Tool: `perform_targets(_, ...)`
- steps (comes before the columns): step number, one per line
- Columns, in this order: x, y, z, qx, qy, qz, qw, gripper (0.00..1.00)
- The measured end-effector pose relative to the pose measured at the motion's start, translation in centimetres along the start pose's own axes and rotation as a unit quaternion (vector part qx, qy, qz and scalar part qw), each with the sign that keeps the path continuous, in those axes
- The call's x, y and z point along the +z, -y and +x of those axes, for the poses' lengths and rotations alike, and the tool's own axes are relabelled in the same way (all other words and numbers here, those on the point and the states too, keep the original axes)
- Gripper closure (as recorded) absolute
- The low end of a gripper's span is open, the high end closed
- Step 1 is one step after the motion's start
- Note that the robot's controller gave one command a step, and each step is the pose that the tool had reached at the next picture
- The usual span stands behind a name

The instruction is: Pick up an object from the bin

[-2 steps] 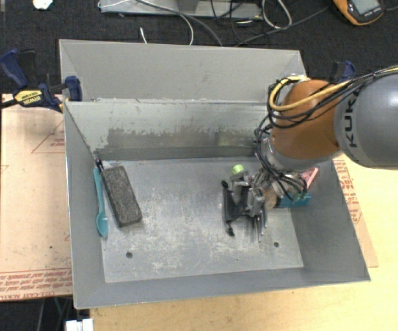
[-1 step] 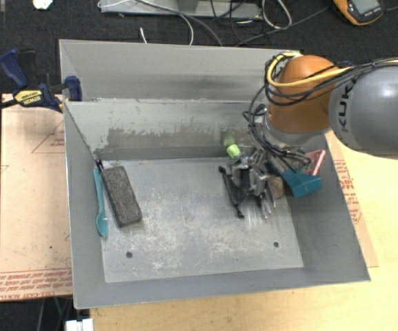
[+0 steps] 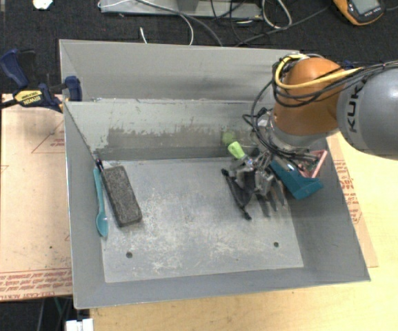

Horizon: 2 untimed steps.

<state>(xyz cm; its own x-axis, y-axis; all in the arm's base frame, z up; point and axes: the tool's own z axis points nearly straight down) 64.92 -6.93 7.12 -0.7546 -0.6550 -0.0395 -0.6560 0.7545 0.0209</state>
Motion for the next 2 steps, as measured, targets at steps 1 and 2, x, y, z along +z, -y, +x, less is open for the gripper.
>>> perform_targets(1, 0.0, -0.2, 0.5, -0.113, -0.0013, -0.003, 0.9936, 1.00)
perform_targets(2, -5.3, -4.7, -0.4, -0.125, 0.0013, -0.001, 0.9922, 1.00)
